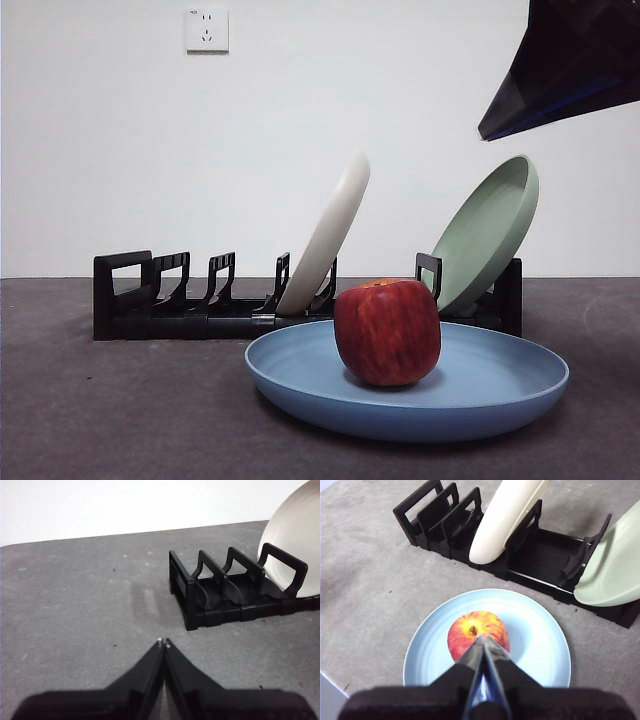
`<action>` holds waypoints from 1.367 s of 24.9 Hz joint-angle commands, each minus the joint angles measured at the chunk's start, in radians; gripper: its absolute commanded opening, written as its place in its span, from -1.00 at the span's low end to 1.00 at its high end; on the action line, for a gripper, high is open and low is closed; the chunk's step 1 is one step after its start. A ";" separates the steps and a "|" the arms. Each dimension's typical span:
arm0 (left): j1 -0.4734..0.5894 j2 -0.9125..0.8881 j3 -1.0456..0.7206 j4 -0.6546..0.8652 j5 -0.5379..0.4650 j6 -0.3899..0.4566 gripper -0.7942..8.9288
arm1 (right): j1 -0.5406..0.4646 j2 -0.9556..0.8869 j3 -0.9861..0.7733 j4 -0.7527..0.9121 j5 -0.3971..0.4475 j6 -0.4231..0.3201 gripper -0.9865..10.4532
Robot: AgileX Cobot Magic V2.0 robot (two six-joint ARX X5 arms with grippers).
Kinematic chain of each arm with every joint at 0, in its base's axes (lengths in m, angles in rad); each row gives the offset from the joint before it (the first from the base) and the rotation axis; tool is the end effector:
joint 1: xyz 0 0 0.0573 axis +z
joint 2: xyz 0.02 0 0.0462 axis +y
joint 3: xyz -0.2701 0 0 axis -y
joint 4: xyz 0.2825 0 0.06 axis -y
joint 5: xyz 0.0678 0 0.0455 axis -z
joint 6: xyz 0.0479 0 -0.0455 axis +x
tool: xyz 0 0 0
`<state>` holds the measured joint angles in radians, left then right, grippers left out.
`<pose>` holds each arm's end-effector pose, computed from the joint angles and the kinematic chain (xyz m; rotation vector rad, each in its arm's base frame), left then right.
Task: Take the blue plate from the plate rack,put the plate on the table,take the apple from the table,put the apple in the plate
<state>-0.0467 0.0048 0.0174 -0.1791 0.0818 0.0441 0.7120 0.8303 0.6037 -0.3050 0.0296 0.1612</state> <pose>0.1452 -0.0107 0.1492 0.0410 0.1637 -0.1319 0.1722 0.1467 0.2392 -0.0446 0.5561 0.6222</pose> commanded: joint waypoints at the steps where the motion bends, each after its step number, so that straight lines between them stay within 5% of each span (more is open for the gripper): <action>1: 0.003 -0.003 -0.014 0.004 0.000 0.002 -0.84 | 0.002 -0.002 -0.008 0.008 0.002 0.006 -0.85; 9: 0.003 -0.003 -0.014 0.004 0.000 0.002 -0.84 | 0.002 -0.007 -0.008 0.003 0.002 0.006 -0.85; 12: 0.003 -0.003 -0.014 0.004 -0.001 0.002 -0.84 | -0.064 -0.110 -0.008 -0.072 0.019 -0.098 -0.85; 20: 0.003 -0.003 -0.014 0.004 -0.001 0.002 -0.84 | -0.517 -0.484 -0.077 -0.106 -0.084 -0.154 -0.85; 24: 0.003 -0.003 -0.014 0.004 -0.001 0.002 -0.84 | -0.655 -0.632 -0.210 -0.001 -0.137 -0.163 -0.85; 34: 0.003 -0.003 -0.014 0.004 -0.001 0.002 -0.84 | -0.678 -0.780 -0.476 0.169 -0.136 -0.158 -0.85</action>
<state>-0.0467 0.0048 0.0174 -0.1791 0.0814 0.0444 0.0341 0.0616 0.1452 -0.1486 -0.1051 0.0067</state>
